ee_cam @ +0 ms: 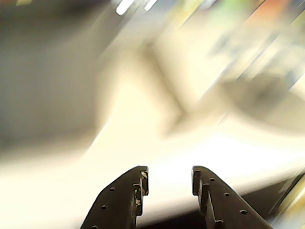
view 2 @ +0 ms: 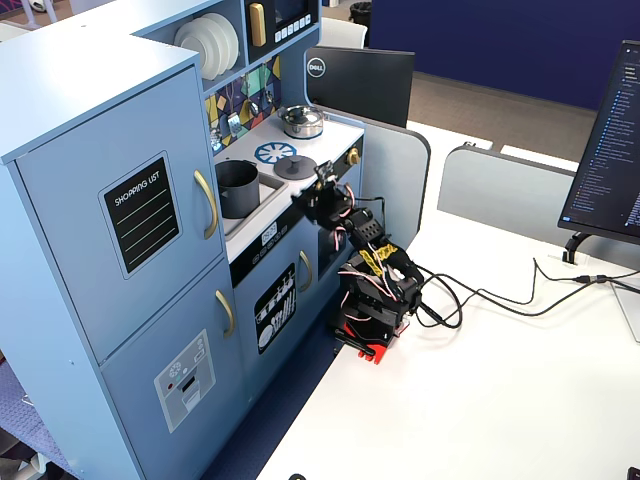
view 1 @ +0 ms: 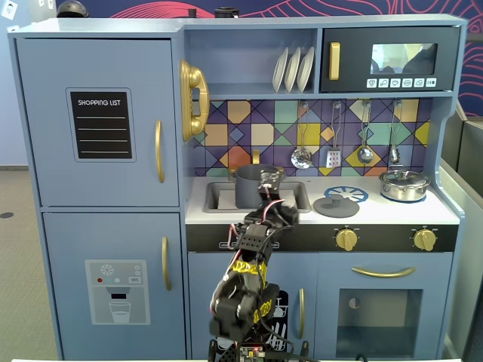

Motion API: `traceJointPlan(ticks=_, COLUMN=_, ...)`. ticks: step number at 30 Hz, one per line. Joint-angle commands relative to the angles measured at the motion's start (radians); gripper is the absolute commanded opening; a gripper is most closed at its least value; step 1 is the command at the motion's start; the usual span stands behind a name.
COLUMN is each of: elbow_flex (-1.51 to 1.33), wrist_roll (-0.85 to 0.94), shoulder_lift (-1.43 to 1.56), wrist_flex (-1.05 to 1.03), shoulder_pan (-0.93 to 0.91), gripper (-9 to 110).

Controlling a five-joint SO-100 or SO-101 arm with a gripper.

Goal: Pick up the lid from the counter and put it on the gray recipient

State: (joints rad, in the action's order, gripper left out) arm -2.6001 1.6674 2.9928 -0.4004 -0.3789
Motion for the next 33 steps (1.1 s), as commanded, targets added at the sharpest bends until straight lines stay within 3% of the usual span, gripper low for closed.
traceJointPlan(ticks=1, elbow_flex=0.025, wrist_roll=-0.048, shoulder_lift=-0.164, wrist_flex=0.382, shoulder_pan=-0.112, gripper=11)
traceJointPlan(ticks=4, elbow_flex=-0.006, wrist_roll=-0.075, shoulder_lift=-0.222, wrist_flex=0.548, shoulder_pan=-0.156, gripper=21)
traceJointPlan(ticks=14, elbow_flex=0.048, wrist_roll=-0.098, shoulder_lift=-0.380, wrist_flex=0.620, shoulder_pan=-0.256, gripper=35)
traceJointPlan(ticks=33, elbow_flex=0.385, wrist_roll=-0.098, shoulder_lift=-0.861, wrist_flex=0.615, shoulder_pan=-0.244, gripper=32)
